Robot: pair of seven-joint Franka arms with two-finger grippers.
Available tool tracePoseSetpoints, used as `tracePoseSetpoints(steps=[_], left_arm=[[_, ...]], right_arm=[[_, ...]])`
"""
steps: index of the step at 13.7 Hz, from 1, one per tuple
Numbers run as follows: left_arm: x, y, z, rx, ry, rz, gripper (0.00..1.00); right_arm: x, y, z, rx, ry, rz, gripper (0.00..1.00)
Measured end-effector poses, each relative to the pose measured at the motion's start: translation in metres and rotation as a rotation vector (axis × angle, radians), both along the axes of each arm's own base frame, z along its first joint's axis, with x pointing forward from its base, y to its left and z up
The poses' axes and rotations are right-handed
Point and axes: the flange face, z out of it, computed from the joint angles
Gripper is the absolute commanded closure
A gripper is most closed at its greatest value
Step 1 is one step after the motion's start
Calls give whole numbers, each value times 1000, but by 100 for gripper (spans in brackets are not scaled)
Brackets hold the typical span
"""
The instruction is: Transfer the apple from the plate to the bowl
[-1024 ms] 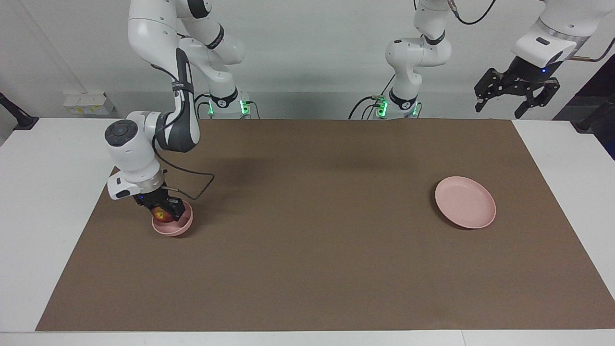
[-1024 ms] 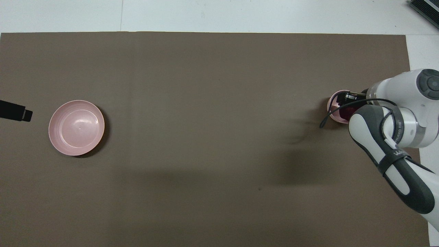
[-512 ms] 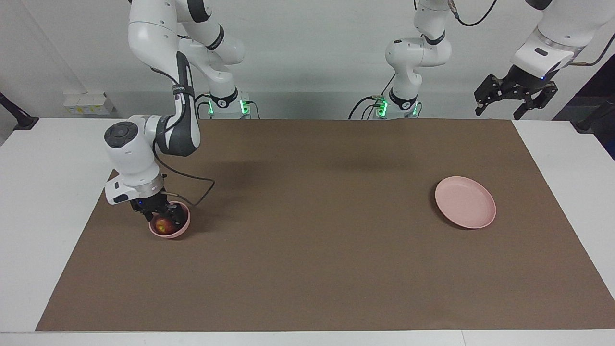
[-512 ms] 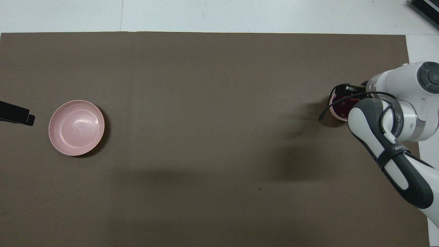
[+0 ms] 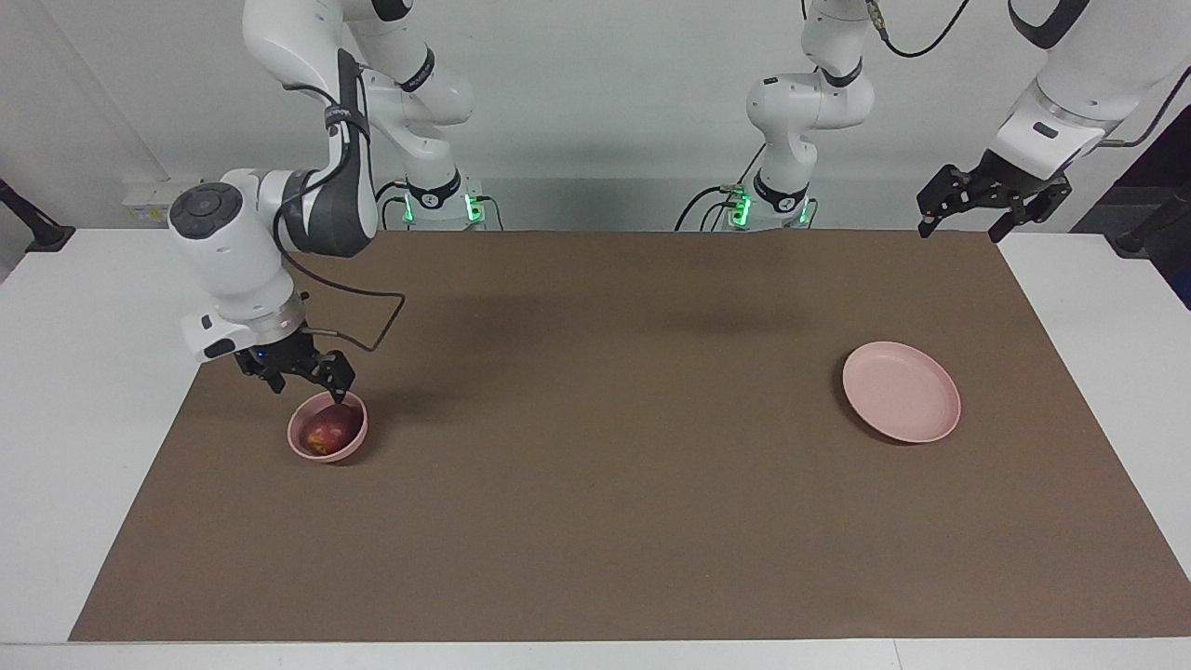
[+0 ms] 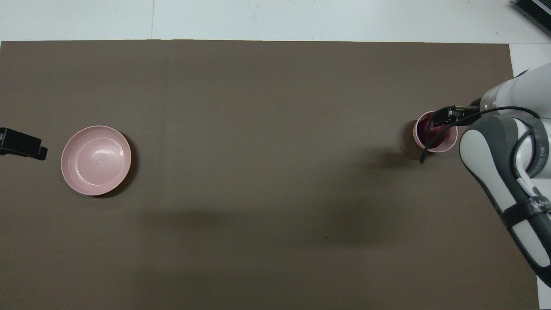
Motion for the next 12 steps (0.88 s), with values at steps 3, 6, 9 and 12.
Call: tracePoseSetpoints(steps=[3,6,9,12], left_arm=[[0,1,0,0,-2,0,0],[0,3,0,-2,-1,-26,0],[-3,5,-5,-3,-5,-32,0],[-11,5,-9,-3,-20,-33,0]], right_arm=[[-27,11,53,0,38,10,0],[-67,14,111,11,69,0,0],[-95,18,162,34,114,-9,0],[-100,19,197,41,118,-12,0]])
